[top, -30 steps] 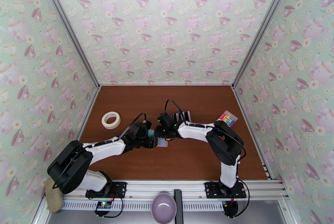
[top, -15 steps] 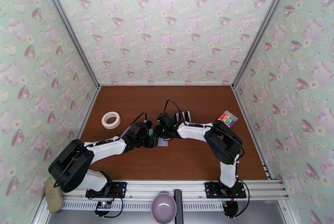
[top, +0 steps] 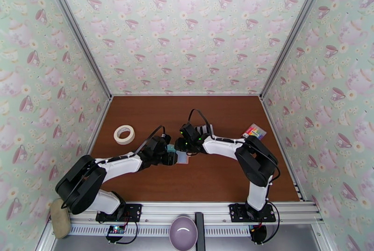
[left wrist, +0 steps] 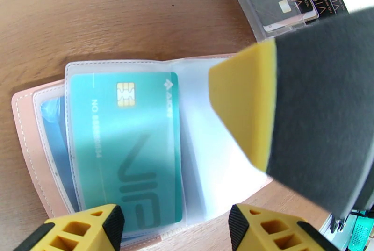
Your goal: Put the credit cards into the card holder
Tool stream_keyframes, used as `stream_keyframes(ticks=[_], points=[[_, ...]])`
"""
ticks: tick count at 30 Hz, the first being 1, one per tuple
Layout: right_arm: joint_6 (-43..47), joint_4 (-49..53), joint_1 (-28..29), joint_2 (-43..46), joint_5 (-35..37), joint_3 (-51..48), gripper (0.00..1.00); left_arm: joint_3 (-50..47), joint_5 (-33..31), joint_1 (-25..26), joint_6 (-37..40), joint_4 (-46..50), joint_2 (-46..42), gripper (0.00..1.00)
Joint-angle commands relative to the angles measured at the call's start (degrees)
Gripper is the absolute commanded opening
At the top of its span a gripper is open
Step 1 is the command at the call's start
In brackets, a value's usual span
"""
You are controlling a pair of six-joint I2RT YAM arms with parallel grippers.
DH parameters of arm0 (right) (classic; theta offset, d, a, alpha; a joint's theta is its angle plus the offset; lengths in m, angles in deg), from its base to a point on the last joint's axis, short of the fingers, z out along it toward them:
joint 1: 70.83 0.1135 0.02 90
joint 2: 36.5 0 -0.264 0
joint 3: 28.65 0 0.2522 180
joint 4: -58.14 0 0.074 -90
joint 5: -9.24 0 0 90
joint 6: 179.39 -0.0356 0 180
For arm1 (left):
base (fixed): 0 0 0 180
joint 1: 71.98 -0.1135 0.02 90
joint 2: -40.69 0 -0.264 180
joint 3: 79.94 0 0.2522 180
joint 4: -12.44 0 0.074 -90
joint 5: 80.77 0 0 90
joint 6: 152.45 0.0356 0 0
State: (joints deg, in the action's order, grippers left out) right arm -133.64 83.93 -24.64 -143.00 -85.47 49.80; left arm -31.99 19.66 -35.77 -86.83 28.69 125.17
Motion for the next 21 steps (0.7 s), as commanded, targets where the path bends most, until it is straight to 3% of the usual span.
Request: stream_keyframes(ticks=[1, 21], points=[[1.31, 1.32, -0.53, -0.59, 1.61, 0.00, 0.41, -0.44, -1.49, 0.09, 0.15, 3.45, 2.26, 0.66], [1.08, 1.33, -0.07, -4.57, -0.12, 1.81, 0.40, 0.06, -1.74, -0.07, -0.05, 3.76, 3.33, 0.67]])
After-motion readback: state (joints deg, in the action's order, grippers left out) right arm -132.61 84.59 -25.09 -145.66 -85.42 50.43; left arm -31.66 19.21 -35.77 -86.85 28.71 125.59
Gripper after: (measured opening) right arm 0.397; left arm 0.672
